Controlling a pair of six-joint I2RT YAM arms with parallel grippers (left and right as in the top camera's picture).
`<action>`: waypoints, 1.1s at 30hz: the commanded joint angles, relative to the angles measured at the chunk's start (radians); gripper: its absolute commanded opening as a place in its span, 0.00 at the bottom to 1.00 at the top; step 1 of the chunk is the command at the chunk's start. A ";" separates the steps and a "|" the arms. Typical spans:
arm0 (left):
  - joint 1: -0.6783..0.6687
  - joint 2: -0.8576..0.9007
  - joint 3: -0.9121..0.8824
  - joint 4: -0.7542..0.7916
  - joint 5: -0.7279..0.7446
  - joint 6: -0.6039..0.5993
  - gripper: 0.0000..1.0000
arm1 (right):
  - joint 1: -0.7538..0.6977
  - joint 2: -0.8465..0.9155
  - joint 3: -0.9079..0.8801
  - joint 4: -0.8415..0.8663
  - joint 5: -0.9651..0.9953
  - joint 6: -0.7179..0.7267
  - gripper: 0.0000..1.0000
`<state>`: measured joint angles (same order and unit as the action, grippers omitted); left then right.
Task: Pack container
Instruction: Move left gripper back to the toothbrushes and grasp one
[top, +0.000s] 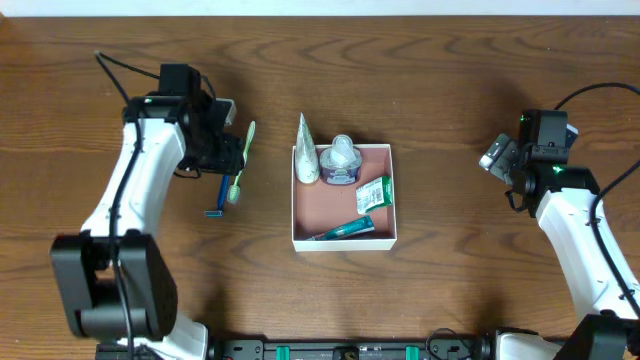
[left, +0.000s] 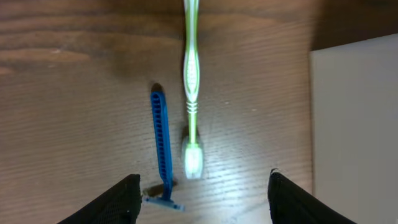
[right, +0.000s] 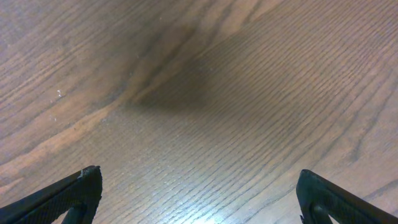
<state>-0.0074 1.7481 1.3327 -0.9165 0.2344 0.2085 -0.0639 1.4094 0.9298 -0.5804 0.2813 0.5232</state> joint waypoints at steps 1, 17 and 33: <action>0.006 0.054 -0.002 0.006 -0.023 -0.009 0.66 | -0.008 0.005 0.005 0.000 0.014 0.014 0.99; -0.034 0.193 -0.002 0.022 -0.019 -0.030 0.66 | -0.008 0.005 0.005 0.000 0.014 0.014 0.99; -0.114 0.291 -0.002 0.100 -0.098 -0.028 0.40 | -0.008 0.005 0.005 0.000 0.014 0.014 0.99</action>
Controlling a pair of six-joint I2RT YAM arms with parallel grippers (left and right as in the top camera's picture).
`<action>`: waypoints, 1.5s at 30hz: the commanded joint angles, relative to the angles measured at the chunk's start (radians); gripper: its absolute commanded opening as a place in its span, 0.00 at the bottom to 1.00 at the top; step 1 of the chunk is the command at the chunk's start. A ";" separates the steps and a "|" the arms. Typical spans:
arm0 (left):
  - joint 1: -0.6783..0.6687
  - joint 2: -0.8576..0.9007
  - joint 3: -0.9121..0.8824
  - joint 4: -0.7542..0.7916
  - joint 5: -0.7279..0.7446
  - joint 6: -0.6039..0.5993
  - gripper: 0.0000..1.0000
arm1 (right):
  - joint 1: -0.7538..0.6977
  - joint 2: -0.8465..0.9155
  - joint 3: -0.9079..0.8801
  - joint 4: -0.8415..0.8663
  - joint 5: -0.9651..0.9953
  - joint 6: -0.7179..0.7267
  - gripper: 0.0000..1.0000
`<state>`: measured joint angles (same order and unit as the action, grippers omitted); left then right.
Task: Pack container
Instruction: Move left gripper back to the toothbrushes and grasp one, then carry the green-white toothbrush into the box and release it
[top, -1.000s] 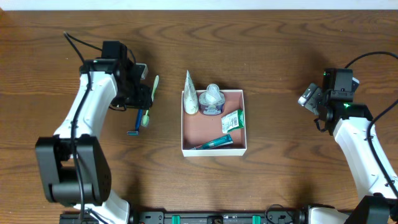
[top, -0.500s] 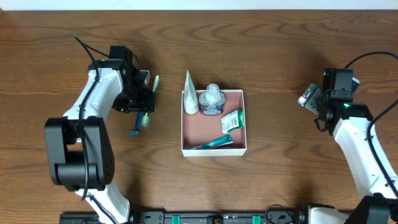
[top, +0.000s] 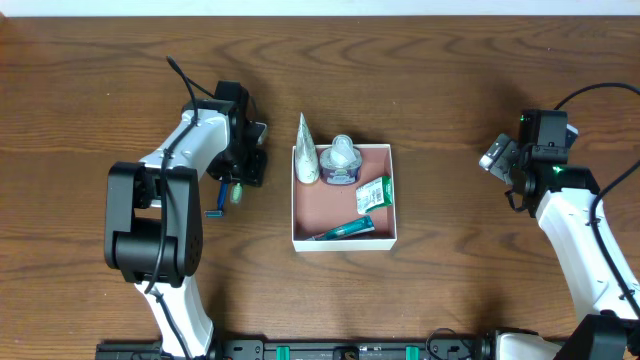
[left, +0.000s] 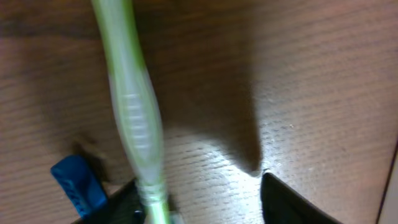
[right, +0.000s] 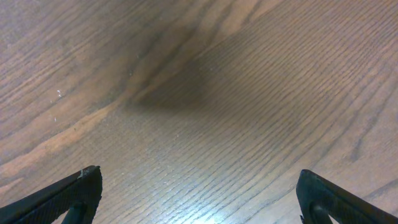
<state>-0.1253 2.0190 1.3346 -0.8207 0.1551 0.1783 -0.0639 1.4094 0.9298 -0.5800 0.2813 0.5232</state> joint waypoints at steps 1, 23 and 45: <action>0.004 0.021 -0.004 0.004 -0.018 0.002 0.29 | -0.008 0.005 0.005 0.000 0.014 0.014 0.99; -0.002 -0.316 0.249 -0.315 -0.066 -0.095 0.06 | -0.008 0.005 0.005 0.000 0.014 0.014 0.99; -0.483 -0.665 0.183 -0.341 0.143 0.340 0.06 | -0.008 0.005 0.005 -0.001 0.014 0.014 0.99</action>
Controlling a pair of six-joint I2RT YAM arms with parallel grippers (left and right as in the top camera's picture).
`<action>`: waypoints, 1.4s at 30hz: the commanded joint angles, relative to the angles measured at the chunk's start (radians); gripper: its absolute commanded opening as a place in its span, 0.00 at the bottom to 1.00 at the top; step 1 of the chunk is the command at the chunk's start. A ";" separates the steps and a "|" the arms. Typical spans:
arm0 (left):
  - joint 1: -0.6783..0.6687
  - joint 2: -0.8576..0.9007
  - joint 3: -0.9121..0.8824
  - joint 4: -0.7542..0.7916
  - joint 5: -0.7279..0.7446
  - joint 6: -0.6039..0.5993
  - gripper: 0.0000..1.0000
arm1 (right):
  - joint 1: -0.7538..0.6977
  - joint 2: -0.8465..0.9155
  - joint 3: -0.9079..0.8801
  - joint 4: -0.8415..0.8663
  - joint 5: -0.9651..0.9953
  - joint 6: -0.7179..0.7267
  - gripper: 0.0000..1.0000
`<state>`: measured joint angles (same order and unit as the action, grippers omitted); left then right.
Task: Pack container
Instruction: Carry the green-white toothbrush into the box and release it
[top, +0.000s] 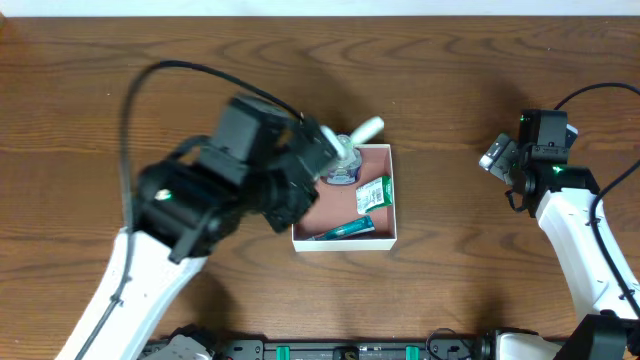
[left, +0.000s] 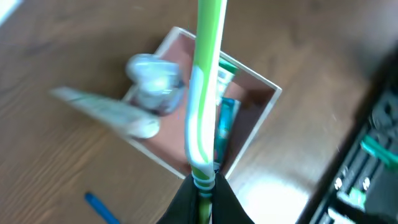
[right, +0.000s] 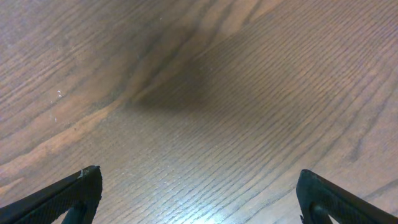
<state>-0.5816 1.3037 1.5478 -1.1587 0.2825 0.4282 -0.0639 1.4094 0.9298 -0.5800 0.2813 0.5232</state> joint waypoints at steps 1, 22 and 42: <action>-0.032 0.070 -0.039 -0.003 0.016 0.097 0.06 | -0.008 0.005 0.005 0.000 0.014 0.014 0.99; -0.035 0.435 -0.061 -0.041 0.012 0.371 0.06 | -0.008 0.005 0.005 0.000 0.014 0.014 0.99; -0.035 0.418 -0.058 -0.052 0.013 0.334 0.86 | -0.008 0.005 0.005 0.000 0.014 0.014 0.99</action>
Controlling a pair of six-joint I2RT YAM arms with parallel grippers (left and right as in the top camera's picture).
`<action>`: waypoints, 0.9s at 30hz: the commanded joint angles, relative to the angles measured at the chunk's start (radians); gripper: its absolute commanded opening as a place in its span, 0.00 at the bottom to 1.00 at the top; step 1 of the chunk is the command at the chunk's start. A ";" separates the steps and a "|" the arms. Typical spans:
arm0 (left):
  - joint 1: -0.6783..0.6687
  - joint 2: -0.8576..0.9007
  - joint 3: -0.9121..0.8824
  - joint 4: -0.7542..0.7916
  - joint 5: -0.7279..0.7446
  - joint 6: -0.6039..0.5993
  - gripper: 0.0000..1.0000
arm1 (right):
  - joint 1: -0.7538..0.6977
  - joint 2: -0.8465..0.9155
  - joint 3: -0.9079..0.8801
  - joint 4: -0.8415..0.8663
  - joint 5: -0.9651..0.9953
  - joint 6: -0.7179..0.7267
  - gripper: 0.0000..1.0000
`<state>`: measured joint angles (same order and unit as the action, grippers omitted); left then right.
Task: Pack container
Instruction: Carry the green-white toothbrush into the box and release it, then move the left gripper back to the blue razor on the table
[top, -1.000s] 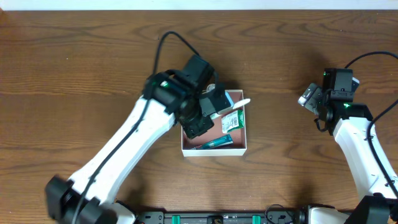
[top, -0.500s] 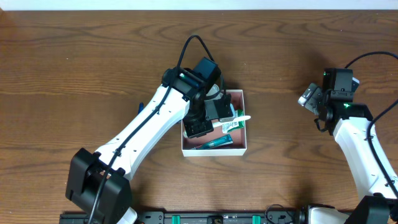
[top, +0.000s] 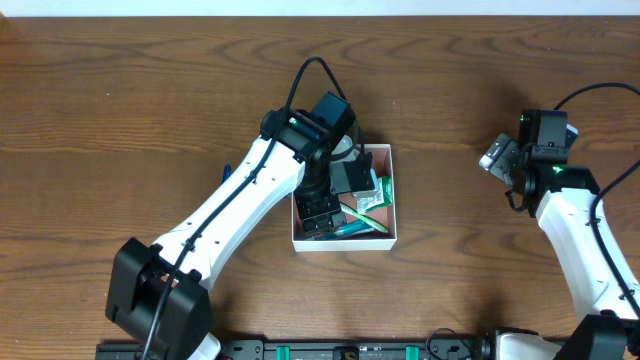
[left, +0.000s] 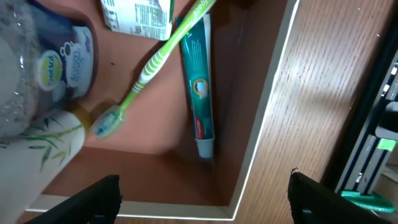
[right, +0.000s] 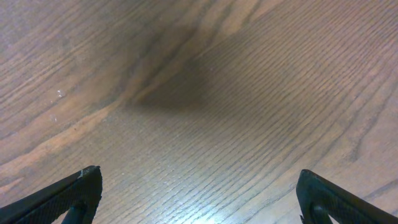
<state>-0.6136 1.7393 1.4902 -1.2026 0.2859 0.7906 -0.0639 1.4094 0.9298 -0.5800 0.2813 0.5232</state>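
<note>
The white box (top: 394, 212) with a pinkish floor (left: 130, 168) stands mid-table. Inside lie the green toothbrush (left: 163, 51), slanted across a teal toothpaste tube (left: 200, 87), a green-and-white packet (left: 138, 15), a blue-labelled jar (left: 65, 62) and a white tube with a bamboo print (left: 43, 149). My left gripper (left: 205, 205) hangs open over the box's near part, holding nothing; in the overhead view the left gripper (top: 322, 205) covers the box's left half. My right gripper (right: 199, 205) is open above bare wood at the far right.
A blue razor (top: 227, 171) lies on the table left of the box, mostly hidden under my left arm. The right arm (top: 560, 200) stands near the right edge. A black rail with green clips (top: 340, 350) runs along the front edge.
The left gripper held the green toothbrush above the box; now it is open and lower, and the toothbrush lies inside the box across the toothpaste tube. The right arm has not moved.
My left gripper hung open above the toothbrush and razor left of the box. It then stood low around the toothbrush handle. Later it held the toothbrush raised over the box. Now the toothbrush lies in the box and the razor stays on the table.
</note>
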 joint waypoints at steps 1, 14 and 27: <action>-0.003 -0.030 0.003 -0.010 0.009 -0.055 0.86 | -0.008 0.005 0.005 0.000 0.014 0.014 0.99; 0.076 -0.311 0.021 -0.053 -0.278 -0.615 0.98 | -0.008 0.005 0.005 0.000 0.014 0.014 0.99; 0.433 -0.315 -0.143 0.172 -0.317 -0.826 0.98 | -0.008 0.005 0.005 0.000 0.014 0.014 0.99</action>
<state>-0.2176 1.4143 1.4014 -1.0649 -0.0151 0.0128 -0.0639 1.4094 0.9298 -0.5797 0.2813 0.5232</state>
